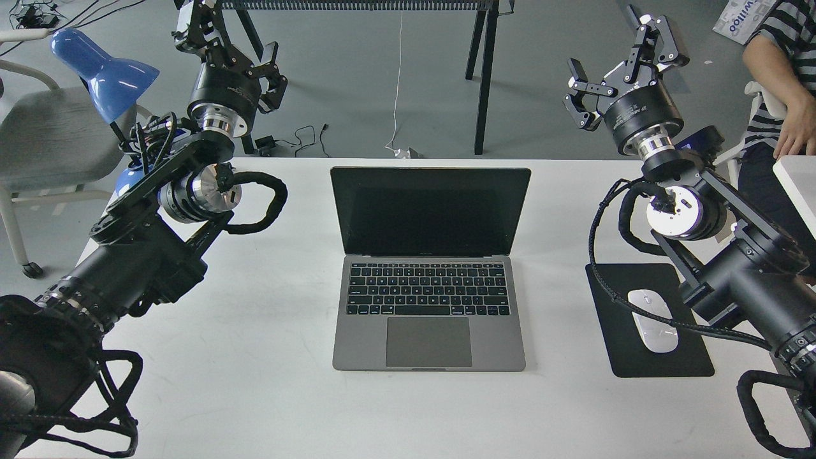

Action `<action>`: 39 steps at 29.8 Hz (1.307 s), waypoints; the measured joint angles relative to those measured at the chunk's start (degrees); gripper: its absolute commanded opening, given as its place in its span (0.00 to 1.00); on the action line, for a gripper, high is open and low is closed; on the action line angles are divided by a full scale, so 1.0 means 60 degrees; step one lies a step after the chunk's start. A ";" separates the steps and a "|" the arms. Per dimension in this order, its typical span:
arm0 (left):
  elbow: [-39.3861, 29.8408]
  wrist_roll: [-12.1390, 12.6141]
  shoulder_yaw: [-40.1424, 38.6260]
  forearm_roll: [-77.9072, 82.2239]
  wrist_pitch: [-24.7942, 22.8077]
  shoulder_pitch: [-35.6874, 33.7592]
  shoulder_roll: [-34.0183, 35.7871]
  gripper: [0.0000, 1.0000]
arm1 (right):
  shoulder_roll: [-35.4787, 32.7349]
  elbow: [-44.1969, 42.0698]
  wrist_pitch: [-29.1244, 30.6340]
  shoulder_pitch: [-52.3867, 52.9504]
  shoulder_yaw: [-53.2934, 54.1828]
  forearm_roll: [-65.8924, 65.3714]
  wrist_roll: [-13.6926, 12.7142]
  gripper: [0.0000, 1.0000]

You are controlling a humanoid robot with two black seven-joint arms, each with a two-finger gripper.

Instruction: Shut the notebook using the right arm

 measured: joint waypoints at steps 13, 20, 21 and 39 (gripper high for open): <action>0.0000 0.0000 0.0012 0.0160 0.0148 0.0000 -0.0044 1.00 | -0.0143 -0.0820 -0.0257 0.0782 -0.1002 -0.0144 -0.0041 1.00; 0.0000 0.0000 0.0013 0.0162 0.0126 0.0000 -0.0045 1.00 | 0.0004 -0.2597 -0.0473 0.2745 -0.4192 -0.0178 -0.0111 1.00; 0.0000 0.0000 0.0013 0.0162 0.0122 0.0000 -0.0044 1.00 | 0.0080 -0.2804 -0.0481 0.2948 -0.4571 -0.0178 -0.0120 1.00; 0.0001 0.0000 0.0008 0.0162 0.0119 0.0000 -0.0027 1.00 | 0.2152 -0.4385 -0.0269 0.3935 -0.8465 -0.0161 -0.0430 1.00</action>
